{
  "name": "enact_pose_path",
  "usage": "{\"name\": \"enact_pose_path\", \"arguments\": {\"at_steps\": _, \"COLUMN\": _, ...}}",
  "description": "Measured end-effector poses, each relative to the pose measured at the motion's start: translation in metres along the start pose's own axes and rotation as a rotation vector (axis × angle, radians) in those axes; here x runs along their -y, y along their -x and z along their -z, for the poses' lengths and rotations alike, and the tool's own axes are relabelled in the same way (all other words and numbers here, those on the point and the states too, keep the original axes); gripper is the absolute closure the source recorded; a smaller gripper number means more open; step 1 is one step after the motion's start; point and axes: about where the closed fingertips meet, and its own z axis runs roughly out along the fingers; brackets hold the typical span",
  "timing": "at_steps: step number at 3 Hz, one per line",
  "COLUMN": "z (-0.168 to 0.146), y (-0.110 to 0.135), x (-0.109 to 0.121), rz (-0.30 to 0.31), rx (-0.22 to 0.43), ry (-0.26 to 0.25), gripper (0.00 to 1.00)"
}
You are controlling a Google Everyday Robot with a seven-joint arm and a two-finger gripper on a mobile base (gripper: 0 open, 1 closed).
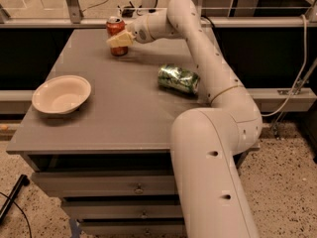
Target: Knock coke can over
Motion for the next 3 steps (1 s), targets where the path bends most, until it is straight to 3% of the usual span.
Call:
{"name": "enact_pose_path", "arguments": {"at_steps": 1, "z": -0.004, "y": 0.003, "x": -0.004, "rz": 0.007, "rx": 0.001, "ry": 0.011, "gripper": 0.71}}
{"name": "enact_pose_path", "arguments": {"at_steps": 2, "z": -0.002, "y": 0.018, "x": -0.013, "rz": 0.043, "rx": 0.011, "ry": 0.035, "gripper": 0.94}}
{"name": "enact_pose_path", "arguments": {"at_steps": 3, "z": 0.014, "y": 0.060, "x": -0.028, "rz": 0.147, "rx": -0.006, "ry": 0.024, "gripper": 1.00}}
